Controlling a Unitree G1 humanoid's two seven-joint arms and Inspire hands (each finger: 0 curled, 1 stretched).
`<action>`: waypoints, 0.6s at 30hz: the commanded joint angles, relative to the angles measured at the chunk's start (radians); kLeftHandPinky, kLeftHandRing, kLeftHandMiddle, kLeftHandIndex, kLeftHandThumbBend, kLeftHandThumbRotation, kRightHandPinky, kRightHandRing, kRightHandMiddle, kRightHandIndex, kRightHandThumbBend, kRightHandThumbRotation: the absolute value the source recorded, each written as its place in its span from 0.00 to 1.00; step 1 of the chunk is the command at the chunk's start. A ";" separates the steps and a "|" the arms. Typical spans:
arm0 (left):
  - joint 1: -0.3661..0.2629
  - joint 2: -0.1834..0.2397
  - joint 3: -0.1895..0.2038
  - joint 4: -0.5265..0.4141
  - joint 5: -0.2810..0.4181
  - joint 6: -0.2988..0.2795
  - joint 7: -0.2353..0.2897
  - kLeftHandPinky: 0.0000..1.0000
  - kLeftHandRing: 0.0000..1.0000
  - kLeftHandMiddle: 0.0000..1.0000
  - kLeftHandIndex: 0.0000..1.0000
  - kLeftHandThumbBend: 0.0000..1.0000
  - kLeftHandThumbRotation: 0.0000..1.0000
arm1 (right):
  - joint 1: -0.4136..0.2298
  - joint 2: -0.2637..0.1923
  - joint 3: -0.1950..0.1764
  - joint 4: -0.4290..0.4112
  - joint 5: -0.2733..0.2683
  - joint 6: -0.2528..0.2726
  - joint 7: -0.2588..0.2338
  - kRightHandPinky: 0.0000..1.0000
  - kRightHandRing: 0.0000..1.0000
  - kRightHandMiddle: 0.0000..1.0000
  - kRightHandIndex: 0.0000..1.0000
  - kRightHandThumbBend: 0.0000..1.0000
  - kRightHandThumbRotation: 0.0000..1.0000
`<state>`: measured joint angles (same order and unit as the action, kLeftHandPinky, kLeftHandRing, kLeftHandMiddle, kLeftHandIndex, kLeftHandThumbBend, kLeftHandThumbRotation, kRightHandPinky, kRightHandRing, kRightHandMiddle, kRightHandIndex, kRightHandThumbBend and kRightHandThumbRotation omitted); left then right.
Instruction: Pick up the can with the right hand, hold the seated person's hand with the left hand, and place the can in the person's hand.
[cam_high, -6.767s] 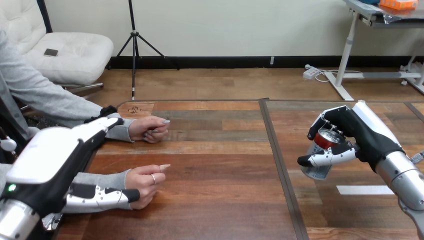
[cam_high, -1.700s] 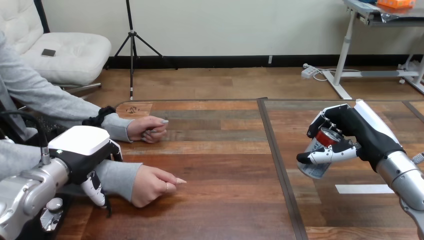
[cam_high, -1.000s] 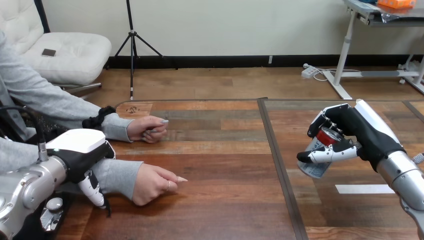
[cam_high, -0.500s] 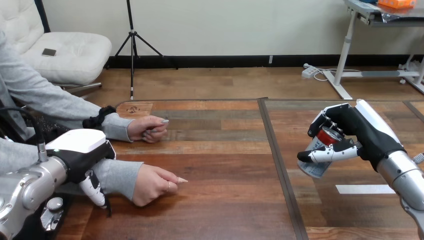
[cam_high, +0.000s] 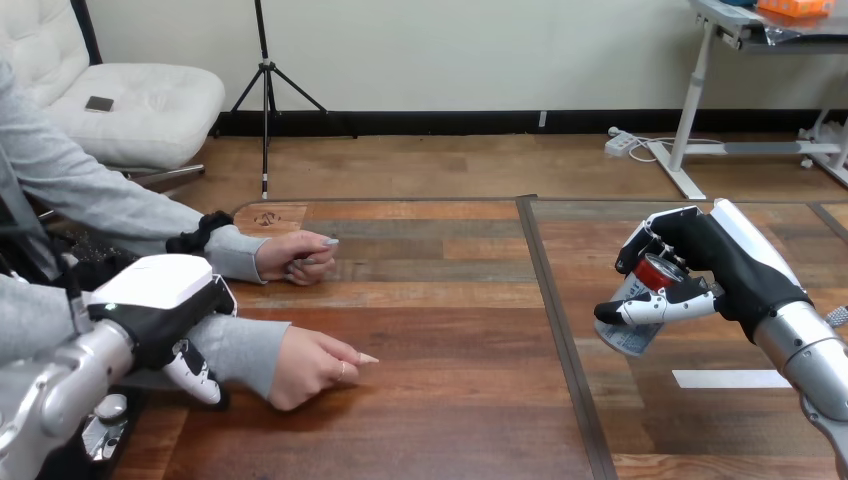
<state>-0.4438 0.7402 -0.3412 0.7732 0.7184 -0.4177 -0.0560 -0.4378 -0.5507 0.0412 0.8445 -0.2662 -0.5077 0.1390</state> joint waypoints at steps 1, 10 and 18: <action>-0.025 -0.013 0.021 0.002 -0.029 -0.032 0.062 0.14 0.20 0.25 0.26 0.79 0.00 | -0.071 -0.010 -0.024 -0.024 0.024 -0.017 -0.014 0.33 0.37 0.41 0.42 0.84 0.00; -0.022 -0.014 0.036 -0.005 -0.054 -0.066 0.093 0.12 0.18 0.23 0.24 0.76 0.00 | -0.075 -0.010 -0.021 -0.018 0.020 -0.016 -0.013 0.34 0.38 0.42 0.42 0.85 0.00; -0.017 -0.013 0.055 -0.021 -0.095 -0.089 0.087 0.12 0.17 0.22 0.22 0.73 0.00 | -0.074 -0.008 -0.021 -0.021 0.024 -0.011 -0.008 0.33 0.37 0.41 0.42 0.85 0.00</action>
<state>-0.4197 0.7395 -0.3374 0.7908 0.6873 -0.4614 0.0019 -0.4378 -0.5507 0.0412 0.8445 -0.2664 -0.5072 0.1390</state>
